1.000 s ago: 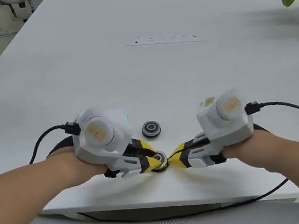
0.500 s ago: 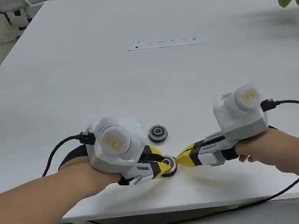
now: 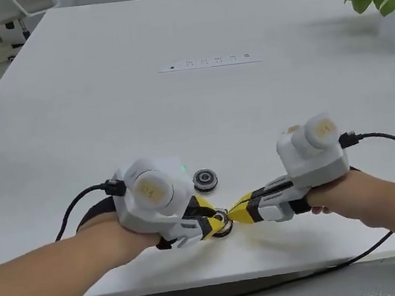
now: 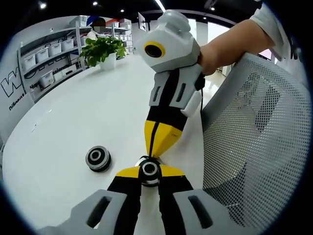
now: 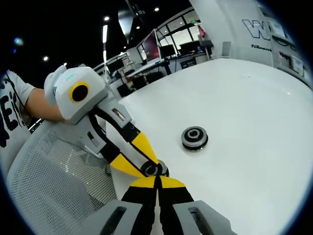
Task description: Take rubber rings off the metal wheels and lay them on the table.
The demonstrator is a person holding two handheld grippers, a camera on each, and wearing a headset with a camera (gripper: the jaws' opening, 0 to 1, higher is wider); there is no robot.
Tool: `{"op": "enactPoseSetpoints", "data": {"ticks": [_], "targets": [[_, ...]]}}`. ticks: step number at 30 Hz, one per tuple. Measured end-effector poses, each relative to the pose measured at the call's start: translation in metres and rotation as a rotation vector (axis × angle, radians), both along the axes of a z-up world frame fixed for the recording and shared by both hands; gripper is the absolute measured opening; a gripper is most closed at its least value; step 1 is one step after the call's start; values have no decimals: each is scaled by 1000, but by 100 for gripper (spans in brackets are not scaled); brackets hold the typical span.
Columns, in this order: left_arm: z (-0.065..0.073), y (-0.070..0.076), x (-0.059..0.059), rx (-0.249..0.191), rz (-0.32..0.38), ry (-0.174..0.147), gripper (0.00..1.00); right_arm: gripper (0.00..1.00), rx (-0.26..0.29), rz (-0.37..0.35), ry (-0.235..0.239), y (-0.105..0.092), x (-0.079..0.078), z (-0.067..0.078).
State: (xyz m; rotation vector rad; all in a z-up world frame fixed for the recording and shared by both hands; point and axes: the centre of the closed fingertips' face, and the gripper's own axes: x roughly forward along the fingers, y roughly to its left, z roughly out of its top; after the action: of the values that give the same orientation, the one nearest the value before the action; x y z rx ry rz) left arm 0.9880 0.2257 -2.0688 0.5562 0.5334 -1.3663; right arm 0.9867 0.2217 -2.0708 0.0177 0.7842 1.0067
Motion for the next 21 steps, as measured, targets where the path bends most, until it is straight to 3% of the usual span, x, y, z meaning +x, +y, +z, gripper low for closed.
{"op": "enactPoseSetpoints", "data": {"ticks": [21], "targets": [[0, -1, 0, -15, -14, 3, 8, 0, 43, 36, -9, 9, -4, 7]]}}
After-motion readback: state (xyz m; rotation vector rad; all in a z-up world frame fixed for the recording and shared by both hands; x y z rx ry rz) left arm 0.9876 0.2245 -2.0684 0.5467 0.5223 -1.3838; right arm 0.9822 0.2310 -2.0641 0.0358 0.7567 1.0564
